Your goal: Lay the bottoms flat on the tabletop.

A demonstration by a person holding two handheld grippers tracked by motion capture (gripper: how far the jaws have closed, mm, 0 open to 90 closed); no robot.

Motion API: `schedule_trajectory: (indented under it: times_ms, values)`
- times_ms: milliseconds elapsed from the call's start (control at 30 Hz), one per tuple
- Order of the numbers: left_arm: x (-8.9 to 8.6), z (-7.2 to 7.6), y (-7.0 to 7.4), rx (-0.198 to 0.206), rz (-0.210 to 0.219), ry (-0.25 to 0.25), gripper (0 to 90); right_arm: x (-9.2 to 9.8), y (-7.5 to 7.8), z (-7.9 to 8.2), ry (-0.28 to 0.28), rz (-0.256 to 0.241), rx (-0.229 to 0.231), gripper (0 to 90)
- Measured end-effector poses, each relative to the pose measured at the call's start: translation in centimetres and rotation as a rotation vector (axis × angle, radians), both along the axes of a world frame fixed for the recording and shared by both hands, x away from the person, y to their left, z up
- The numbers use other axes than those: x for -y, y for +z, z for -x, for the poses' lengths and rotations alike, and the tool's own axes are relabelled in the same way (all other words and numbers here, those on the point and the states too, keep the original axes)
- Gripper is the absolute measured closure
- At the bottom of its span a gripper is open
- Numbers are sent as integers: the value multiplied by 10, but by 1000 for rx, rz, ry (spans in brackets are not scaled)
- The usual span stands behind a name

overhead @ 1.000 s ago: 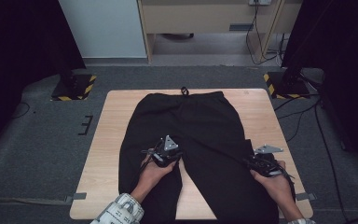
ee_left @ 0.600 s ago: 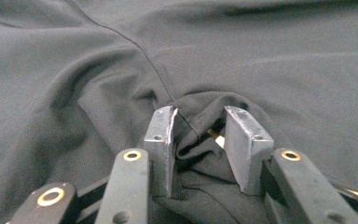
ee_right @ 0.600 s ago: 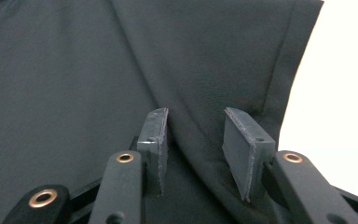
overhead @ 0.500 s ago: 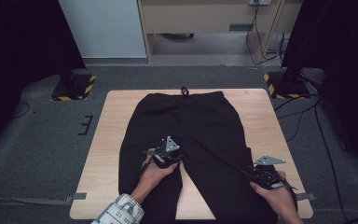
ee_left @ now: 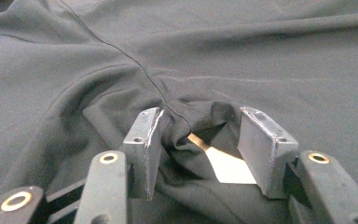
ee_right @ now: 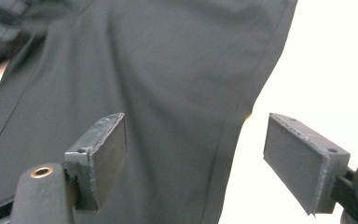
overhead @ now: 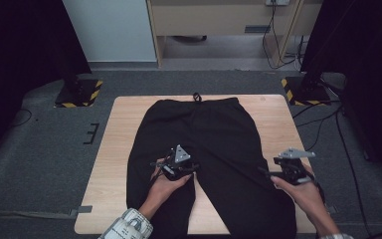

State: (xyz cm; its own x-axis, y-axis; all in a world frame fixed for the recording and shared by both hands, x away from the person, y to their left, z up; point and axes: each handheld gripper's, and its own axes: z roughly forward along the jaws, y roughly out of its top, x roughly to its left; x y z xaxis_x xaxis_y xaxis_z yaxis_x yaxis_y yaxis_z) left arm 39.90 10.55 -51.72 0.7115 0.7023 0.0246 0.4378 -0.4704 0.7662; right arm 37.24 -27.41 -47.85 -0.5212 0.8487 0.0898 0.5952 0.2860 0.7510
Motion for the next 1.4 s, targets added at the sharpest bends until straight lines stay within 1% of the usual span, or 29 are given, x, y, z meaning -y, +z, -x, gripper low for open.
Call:
schedule_trajectory:
  times_ms: [33,67,100,200,267,300,333,367,433,500,533,567,600,633,700,733,767,867,933,967,1000,1033,1067,1100,1200,1233,1300,1367,1400]
  values:
    - [0,1,-1,-3,-4,-2,481,0,0,-11,-13,-12,-7,240]
    - [1,2,-3,-11,-15,-8,484,-2,-3,-23,-22,-13,-10,303]
    - [2,3,-4,-14,-17,-8,484,-5,-8,-41,-27,-5,-24,350]
    - [2,6,-5,-19,-10,-9,487,-12,-19,-67,-75,-22,-48,431]
    - [3,8,-5,-19,-1,-10,484,-17,-26,-84,-109,-29,-51,438]
    - [3,8,-4,-15,5,-10,485,-20,-30,-92,-116,-23,-59,436]
    - [3,9,-4,-14,10,-8,484,-21,-33,-96,-120,-11,-69,427]
    - [3,10,-4,-14,12,-8,482,-23,-37,-102,-132,16,-81,423]
    - [4,11,-4,-15,7,-12,481,-25,-42,-108,-144,36,-97,418]
    - [4,11,-4,-17,6,-10,478,-26,-45,-113,-152,48,-103,452]
    - [4,11,-4,-16,6,-10,479,-27,-46,-113,-152,59,-95,505]
    - [4,11,-4,-15,9,-9,479,-29,-46,-113,-152,77,-82,588]
    - [4,11,-3,-15,10,-9,479,-30,-46,-113,-143,81,-76,648]
    - [3,11,-3,-16,9,-7,479,-31,-46,-113,-134,86,-79,739]
    - [3,12,-2,-15,14,-3,482,-33,-44,-116,-113,88,-97,858]
    - [3,12,-2,-14,15,-3,484,-33,-44,-118,-105,88,-103,890]
    - [3,12,-1,-9,16,-3,485,-34,-44,-120,-103,91,-103,893]
    - [2,12,2,-5,24,-1,490,-33,-41,-131,-116,99,-107,897]
    - [0,12,3,-2,37,7,493,-29,-38,-139,-159,77,-95,893]
    - [0,12,3,-2,40,7,494,-26,-36,-143,-196,54,-79,859]
    - [0,11,3,-3,38,3,495,-24,-36,-144,-210,39,-69,783]
    - [0,11,3,-3,27,-4,494,-23,-37,-145,-217,21,-77,675]
    - [0,10,2,-3,24,-5,494,-23,-38,-143,-209,27,-94,632]
    - [0,10,2,-4,25,-3,493,-22,-39,-138,-201,33,-77,590]
    - [2,9,2,-4,22,-3,488,-19,-39,-123,-182,5,-77,448]
    - [3,10,2,-4,20,-6,485,-18,-38,-115,-169,3,-68,393]
    - [5,10,1,0,6,-14,483,-16,-36,-99,-149,-12,-61,357]
    - [8,11,1,4,-2,-20,482,-15,-33,-82,-128,19,-23,340]
    - [10,10,2,4,-1,-24,482,-15,-31,-77,-118,10,-22,356]
